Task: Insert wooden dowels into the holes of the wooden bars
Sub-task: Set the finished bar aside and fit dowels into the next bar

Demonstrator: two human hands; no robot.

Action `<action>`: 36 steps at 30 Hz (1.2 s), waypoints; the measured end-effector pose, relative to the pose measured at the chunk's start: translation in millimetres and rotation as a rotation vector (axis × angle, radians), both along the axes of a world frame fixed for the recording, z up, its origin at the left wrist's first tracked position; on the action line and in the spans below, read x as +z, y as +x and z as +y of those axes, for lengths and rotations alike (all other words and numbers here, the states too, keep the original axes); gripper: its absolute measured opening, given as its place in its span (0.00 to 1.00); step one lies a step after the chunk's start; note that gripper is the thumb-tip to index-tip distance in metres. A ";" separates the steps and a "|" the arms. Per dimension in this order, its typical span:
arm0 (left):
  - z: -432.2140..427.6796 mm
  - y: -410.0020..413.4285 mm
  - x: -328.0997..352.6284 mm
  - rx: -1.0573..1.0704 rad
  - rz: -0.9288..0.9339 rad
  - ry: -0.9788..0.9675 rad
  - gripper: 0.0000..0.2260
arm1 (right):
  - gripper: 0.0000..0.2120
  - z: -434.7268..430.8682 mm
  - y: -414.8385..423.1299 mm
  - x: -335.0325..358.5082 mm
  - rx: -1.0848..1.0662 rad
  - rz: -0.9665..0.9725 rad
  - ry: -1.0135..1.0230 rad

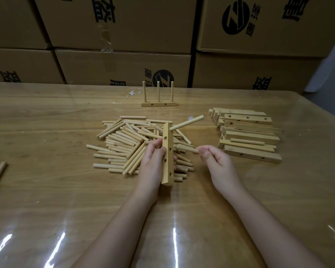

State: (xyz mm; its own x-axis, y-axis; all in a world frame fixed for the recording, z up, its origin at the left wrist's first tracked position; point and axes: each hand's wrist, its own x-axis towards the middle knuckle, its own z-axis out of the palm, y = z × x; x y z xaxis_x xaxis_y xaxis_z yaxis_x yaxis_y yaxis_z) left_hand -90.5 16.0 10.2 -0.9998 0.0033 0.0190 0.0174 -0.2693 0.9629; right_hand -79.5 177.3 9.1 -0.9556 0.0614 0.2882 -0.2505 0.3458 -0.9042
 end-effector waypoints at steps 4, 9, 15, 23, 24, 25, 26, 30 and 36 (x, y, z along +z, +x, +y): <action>-0.1 0.2 -0.3 0.001 -0.004 -0.015 0.10 | 0.07 -1.8 1.7 0.1 0.009 0.004 0.026; 0.0 0.1 -0.6 0.014 -0.001 -0.017 0.09 | 0.08 -2.5 1.8 0.4 0.004 0.000 0.083; 1.0 -0.9 -2.6 0.032 0.021 -0.002 0.07 | 0.08 -1.7 -0.6 -1.0 -0.026 0.110 0.213; 2.1 -1.3 -8.0 0.055 0.073 -0.081 0.06 | 0.08 -1.1 4.3 10.5 -0.139 0.339 0.538; 2.4 -1.2 -8.2 0.059 0.076 -0.085 0.06 | 0.08 -1.6 5.1 11.7 -0.151 0.360 0.568; 2.8 -1.0 -8.2 0.061 0.079 -0.084 0.06 | 0.07 -2.2 6.0 12.7 -0.164 0.377 0.594; 3.0 -0.7 -8.0 0.063 0.083 -0.079 0.06 | 0.07 -2.7 6.7 13.4 -0.176 0.392 0.614; 5.5 1.6 -5.8 0.059 0.115 -0.085 0.06 | 0.06 -3.9 7.9 14.8 -0.191 0.444 0.677; 5.7 2.9 -4.3 0.035 0.145 -0.104 0.06 | 0.05 -5.1 8.5 14.4 -0.184 0.437 0.671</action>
